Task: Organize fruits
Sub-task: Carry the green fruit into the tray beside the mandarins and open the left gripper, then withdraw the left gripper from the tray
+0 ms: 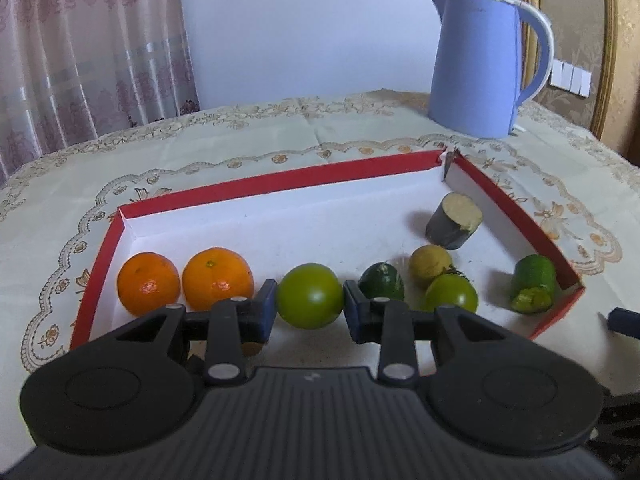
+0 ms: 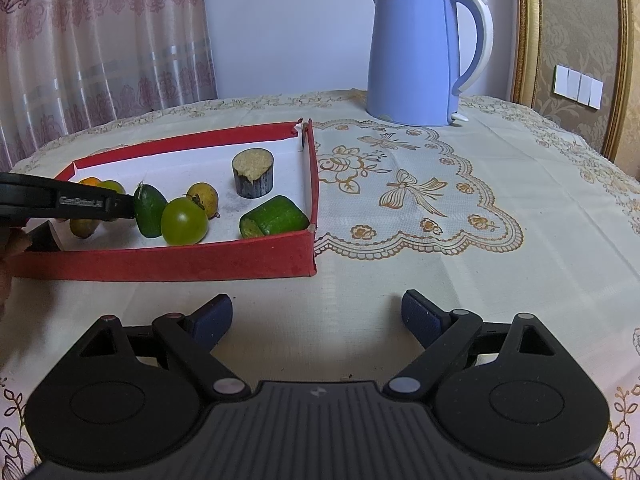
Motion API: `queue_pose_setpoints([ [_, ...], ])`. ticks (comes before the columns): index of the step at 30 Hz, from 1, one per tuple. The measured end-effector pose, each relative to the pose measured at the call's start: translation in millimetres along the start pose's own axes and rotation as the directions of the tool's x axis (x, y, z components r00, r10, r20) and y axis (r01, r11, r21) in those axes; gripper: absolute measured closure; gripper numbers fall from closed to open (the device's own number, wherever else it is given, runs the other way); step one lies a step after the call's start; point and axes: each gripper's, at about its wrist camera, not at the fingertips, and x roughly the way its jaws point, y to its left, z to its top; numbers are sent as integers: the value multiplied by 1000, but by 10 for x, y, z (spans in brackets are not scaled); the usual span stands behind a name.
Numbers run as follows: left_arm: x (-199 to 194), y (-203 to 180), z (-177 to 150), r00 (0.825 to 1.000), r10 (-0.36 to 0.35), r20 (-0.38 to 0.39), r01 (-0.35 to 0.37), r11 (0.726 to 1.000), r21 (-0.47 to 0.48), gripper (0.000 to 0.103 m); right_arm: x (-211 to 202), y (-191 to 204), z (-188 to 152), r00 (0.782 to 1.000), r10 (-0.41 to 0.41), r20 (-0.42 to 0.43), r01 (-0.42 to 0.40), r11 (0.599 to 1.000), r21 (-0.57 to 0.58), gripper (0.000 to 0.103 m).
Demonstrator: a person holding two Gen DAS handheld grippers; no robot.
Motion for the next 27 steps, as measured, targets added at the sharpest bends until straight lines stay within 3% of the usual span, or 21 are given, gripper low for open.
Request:
queue_pose_setpoints([
  [8, 77, 19, -6, 1000, 10, -17, -10, 1000, -16, 71, 4, 4, 0, 1000, -1, 0, 1, 1000, -2, 11],
  [12, 14, 13, -15, 1000, 15, 6, -15, 1000, -19, 53, 7, 5, 2, 1000, -3, -2, 3, 1000, -5, 11],
  [19, -162, 60, -97, 1000, 11, 22, -10, 999, -46, 36, 10, 7, 1, 1000, -4, -2, 4, 1000, -6, 11],
  [21, -254, 63, -130, 998, 43, 46, -41, 998, -44, 29, 11, 8, 1, 1000, -4, -2, 4, 1000, -6, 11],
  [27, -474, 148, -200, 994, 63, 87, -55, 995, -82, 26, 13, 6, 0, 1000, -5, -3, 5, 1000, -8, 11],
])
